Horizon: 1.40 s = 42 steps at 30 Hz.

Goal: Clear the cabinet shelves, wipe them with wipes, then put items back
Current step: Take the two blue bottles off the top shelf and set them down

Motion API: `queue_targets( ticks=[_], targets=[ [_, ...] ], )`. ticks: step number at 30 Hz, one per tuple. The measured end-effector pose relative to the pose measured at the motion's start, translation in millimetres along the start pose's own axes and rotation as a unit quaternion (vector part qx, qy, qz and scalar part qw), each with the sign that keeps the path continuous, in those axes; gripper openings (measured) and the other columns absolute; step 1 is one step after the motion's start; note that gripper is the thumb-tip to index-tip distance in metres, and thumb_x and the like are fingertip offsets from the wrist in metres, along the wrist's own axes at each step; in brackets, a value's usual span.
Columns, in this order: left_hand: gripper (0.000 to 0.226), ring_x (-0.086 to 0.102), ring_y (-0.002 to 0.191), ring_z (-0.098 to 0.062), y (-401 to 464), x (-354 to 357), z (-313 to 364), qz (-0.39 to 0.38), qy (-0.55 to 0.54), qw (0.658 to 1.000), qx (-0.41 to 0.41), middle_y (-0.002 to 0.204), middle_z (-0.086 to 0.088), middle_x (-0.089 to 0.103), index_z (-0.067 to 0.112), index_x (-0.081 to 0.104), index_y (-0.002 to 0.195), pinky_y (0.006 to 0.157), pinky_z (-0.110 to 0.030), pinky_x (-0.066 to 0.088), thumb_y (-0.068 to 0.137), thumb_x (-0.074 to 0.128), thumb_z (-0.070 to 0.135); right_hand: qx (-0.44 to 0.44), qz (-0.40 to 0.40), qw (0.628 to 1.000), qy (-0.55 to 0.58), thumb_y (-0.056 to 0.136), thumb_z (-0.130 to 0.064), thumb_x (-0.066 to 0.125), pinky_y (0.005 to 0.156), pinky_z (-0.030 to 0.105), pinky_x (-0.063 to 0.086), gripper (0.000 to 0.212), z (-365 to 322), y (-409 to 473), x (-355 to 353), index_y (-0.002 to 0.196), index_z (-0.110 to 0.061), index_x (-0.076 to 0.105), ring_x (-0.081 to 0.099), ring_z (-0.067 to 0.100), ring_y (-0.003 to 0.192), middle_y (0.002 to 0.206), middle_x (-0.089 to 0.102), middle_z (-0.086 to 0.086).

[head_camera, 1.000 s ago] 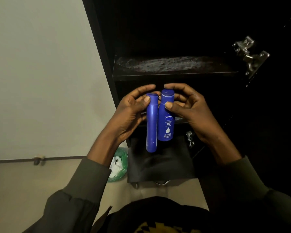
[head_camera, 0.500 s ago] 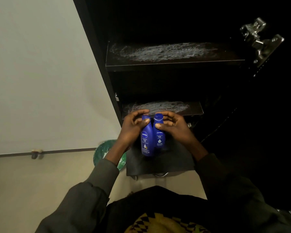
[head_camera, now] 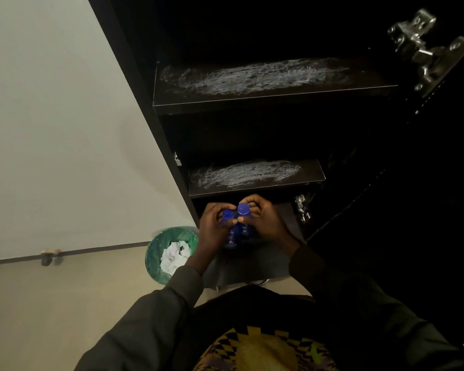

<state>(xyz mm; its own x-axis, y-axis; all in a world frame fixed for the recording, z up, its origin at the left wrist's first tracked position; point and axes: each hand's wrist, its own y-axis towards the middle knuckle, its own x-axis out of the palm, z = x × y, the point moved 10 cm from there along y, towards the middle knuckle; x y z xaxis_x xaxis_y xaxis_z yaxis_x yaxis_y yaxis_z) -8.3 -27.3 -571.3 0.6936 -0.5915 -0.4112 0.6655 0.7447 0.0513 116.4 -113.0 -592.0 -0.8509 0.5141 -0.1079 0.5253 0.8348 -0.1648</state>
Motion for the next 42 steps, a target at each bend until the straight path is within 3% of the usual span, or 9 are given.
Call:
queue_targets(
  ticks=[4,7,11,15,18,23,29,36,42],
  targets=[
    [0.036,0.057,0.092,-0.007,-4,1,-12,0.0,0.041,0.999,0.006,0.101,-0.001,0.06,0.023,0.068,0.097,0.082,-0.014,0.045,0.071,0.078,0.0,0.006,0.02,0.998,-0.051,0.065,0.007,0.076,0.082,0.04,0.056,0.044,13,-3,4,0.09,-0.028,0.065,0.067,0.019,0.089,0.092,0.07,0.001],
    [0.033,0.05,0.092,0.001,-11,5,-20,-0.005,0.06,0.998,0.0,0.098,-0.003,0.06,0.018,0.069,0.096,0.08,-0.01,0.04,0.07,0.076,-0.002,0.004,0.034,0.996,-0.084,0.062,0.002,0.074,0.076,0.042,0.057,0.039,26,-9,8,0.083,-0.03,0.064,0.067,0.017,0.083,0.088,0.069,0.001],
    [0.029,0.046,0.092,0.006,-23,12,-26,-0.021,0.088,0.996,0.015,0.097,-0.003,0.059,0.02,0.067,0.093,0.077,-0.006,0.035,0.071,0.079,0.005,-0.005,0.04,0.988,-0.151,0.064,-0.008,0.071,0.066,0.03,0.052,0.028,27,-17,14,0.079,-0.029,0.06,0.062,0.008,0.073,0.08,0.067,-0.007],
    [0.029,0.045,0.094,0.014,-32,10,-26,-0.021,0.095,0.995,0.028,0.094,-0.006,0.06,0.015,0.066,0.091,0.077,-0.004,0.033,0.068,0.079,0.004,-0.019,0.036,0.975,-0.217,0.079,-0.005,0.071,0.063,0.022,0.049,0.016,23,-29,11,0.08,-0.018,0.063,0.064,0.012,0.073,0.08,0.068,-0.003],
    [0.033,0.044,0.095,0.015,-36,7,-29,-0.027,0.095,0.995,0.031,0.094,-0.009,0.061,0.016,0.066,0.09,0.079,-0.005,0.035,0.063,0.077,0.0,-0.035,0.048,0.968,-0.244,0.076,0.001,0.068,0.063,0.008,0.042,0.014,20,-37,9,0.082,-0.011,0.065,0.063,0.009,0.073,0.079,0.068,-0.004],
    [0.03,0.044,0.093,0.017,-33,8,-28,-0.039,0.091,0.995,0.033,0.092,-0.005,0.059,0.014,0.067,0.09,0.077,-0.003,0.034,0.063,0.076,0.002,-0.056,0.053,0.963,-0.258,0.077,0.003,0.065,0.063,0.007,0.039,0.012,11,-40,9,0.081,-0.008,0.066,0.059,0.004,0.071,0.079,0.069,0.001],
    [0.03,0.045,0.092,0.011,-27,16,-26,-0.076,0.091,0.992,0.042,0.093,-0.002,0.057,0.019,0.066,0.089,0.075,-0.005,0.035,0.068,0.076,0.0,-0.032,0.034,0.968,-0.247,0.07,-0.009,0.067,0.066,0.025,0.05,0.015,19,-36,7,0.084,-0.014,0.065,0.067,0.015,0.075,0.079,0.07,-0.003],
    [0.035,0.049,0.091,-0.008,-24,23,-33,-0.106,0.114,0.987,0.05,0.098,0.0,0.059,0.02,0.067,0.098,0.078,-0.011,0.037,0.068,0.075,0.002,-0.01,0.022,0.966,-0.256,0.064,0.0,0.072,0.069,0.019,0.049,0.029,27,-31,7,0.088,-0.013,0.067,0.065,0.011,0.079,0.085,0.071,-0.002],
    [0.036,0.053,0.096,-0.013,-24,25,-34,-0.112,0.112,0.986,0.05,0.104,0.001,0.062,0.014,0.069,0.104,0.083,-0.012,0.039,0.068,0.073,0.009,0.002,0.006,0.961,-0.276,0.063,-0.011,0.069,0.084,0.031,0.054,0.043,31,-28,11,0.104,-0.022,0.068,0.067,0.015,0.095,0.101,0.072,-0.004]
  ],
)
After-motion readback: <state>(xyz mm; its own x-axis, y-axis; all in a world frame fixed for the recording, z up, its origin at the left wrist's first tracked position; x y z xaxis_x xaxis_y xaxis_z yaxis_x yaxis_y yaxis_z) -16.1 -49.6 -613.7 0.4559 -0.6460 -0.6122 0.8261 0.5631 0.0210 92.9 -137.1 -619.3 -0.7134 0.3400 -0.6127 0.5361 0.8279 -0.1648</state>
